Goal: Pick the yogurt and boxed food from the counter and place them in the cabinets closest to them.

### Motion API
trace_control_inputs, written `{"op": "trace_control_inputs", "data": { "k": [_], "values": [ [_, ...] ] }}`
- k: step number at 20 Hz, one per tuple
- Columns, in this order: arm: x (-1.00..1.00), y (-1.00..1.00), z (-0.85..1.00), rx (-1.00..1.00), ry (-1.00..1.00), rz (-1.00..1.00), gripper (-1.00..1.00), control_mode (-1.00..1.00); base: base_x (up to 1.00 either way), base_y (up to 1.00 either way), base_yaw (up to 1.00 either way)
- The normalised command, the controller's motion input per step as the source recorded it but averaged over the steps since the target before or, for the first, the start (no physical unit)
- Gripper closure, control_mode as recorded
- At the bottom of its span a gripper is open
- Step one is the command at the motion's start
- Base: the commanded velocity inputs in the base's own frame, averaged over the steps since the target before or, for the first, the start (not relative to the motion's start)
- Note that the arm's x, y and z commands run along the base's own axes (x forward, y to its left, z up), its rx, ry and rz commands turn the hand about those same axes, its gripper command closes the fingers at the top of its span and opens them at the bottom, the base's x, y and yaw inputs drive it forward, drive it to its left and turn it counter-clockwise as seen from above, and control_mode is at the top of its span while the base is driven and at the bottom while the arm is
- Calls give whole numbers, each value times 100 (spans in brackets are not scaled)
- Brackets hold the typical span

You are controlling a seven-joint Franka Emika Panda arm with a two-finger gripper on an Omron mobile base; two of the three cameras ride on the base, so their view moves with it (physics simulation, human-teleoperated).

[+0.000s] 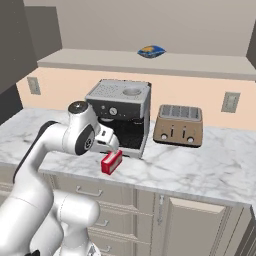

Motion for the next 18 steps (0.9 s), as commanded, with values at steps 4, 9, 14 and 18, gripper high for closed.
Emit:
{"op": "trace_control_inputs", "data": {
  "k": [4, 9, 14, 18],
  "values": [
    [18, 6, -28, 0, 0, 0, -100, -100, 0, 0, 0],
    [29, 0, -27, 0, 0, 0, -100, -100, 0, 0, 0],
    [39, 0, -32, 0, 0, 0, -100, -100, 0, 0, 0],
    [31, 0, -34, 0, 0, 0, -100, -100, 0, 0, 0]
  ]
}}
